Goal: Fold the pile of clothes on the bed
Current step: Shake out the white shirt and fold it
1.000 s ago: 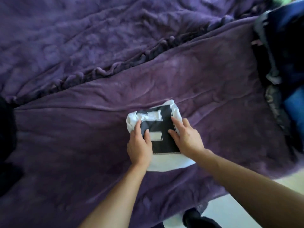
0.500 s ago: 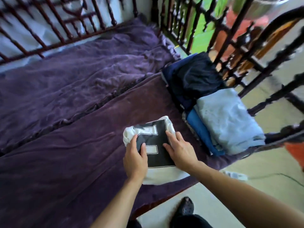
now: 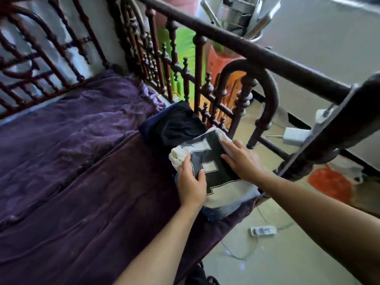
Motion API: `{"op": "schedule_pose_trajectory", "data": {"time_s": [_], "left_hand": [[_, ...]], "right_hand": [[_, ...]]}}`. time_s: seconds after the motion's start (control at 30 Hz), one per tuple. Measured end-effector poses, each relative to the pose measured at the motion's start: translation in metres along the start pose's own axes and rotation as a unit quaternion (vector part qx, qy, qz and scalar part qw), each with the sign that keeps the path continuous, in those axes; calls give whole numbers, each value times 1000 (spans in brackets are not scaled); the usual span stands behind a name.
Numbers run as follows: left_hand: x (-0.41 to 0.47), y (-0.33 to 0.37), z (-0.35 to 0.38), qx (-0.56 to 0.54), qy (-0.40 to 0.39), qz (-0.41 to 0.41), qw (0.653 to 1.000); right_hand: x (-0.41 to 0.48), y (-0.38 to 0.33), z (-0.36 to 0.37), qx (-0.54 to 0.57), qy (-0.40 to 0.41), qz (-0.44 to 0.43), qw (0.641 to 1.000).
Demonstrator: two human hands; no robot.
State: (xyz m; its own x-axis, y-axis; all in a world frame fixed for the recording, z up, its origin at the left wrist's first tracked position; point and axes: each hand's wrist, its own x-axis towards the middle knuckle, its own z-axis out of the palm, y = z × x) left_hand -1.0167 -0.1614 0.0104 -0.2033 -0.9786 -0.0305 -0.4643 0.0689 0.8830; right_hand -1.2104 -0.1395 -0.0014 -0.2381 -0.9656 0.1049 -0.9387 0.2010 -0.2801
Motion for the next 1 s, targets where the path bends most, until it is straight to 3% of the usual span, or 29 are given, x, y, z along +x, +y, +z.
{"op": "schedule_pose_trajectory", "data": {"time_s": [0.13,0.23,0.37,0.5,0.73,1.0], "left_hand": [[15,-23,42,78,-148,-65,984],[25,-47,56,262,-212,-88,938],[45,-68,63,403,-176,62,896],[73,-94,76,462,-203,172,846],[79,-134,95,478,-251,134,831],[52,-101,70,483,-306,57,819]], "right_hand": [[7,46,36,-15,-99,42,994],[0,68,68,-40,-174,67,982],[-4,69,99,-104,-154,11,982],[-2,68,124,-122,-143,-11,982],[1,82,150,-130,-169,-11,977],[2,61,127,-172,-252,-5,952]]}}
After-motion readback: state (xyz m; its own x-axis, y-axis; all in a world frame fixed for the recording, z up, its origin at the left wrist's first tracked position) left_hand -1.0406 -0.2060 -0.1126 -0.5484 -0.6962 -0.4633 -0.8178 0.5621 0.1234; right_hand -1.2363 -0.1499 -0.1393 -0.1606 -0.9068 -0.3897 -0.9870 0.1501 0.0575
